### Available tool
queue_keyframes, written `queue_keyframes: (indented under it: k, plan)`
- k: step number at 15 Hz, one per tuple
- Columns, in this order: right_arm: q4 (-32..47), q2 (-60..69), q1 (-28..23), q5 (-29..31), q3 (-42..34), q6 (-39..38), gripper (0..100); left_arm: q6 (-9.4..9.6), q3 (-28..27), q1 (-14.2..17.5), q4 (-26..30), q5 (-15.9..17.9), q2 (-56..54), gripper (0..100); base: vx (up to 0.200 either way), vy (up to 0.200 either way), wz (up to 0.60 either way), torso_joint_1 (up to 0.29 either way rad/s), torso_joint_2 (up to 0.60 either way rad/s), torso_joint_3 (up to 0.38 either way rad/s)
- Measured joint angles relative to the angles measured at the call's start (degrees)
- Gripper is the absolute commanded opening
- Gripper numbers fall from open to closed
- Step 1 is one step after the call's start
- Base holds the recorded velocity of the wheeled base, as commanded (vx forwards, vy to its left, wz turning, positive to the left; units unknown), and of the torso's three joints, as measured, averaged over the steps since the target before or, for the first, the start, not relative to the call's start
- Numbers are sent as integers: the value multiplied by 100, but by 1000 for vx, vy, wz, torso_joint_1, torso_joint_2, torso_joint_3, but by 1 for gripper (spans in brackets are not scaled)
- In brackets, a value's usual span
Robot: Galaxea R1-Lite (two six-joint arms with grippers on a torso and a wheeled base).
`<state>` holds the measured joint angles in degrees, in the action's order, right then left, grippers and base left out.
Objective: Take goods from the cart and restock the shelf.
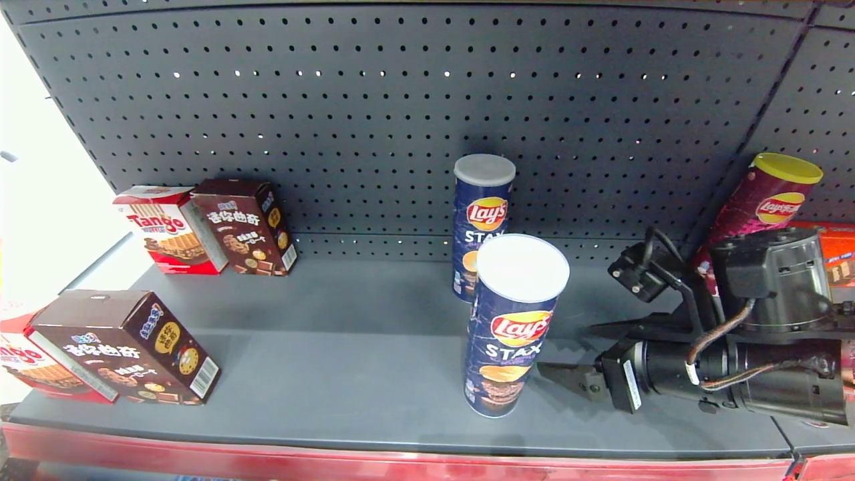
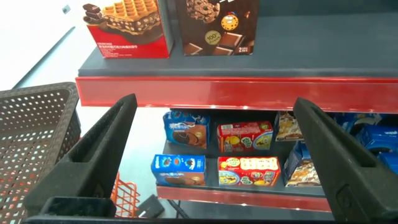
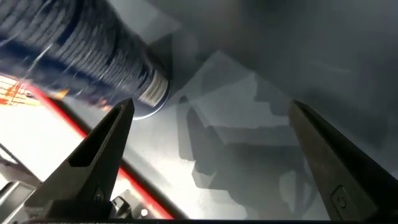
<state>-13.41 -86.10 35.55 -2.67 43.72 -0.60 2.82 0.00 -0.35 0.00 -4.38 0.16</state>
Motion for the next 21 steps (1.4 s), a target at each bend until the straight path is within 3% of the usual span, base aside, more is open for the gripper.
queue_keyframes:
  k: [21]
  plan:
    - [-152, -384, 55, -12, 157, 82, 100, -9, 0, 0, 0, 9, 0, 100, 0, 0, 0, 0, 0, 0]
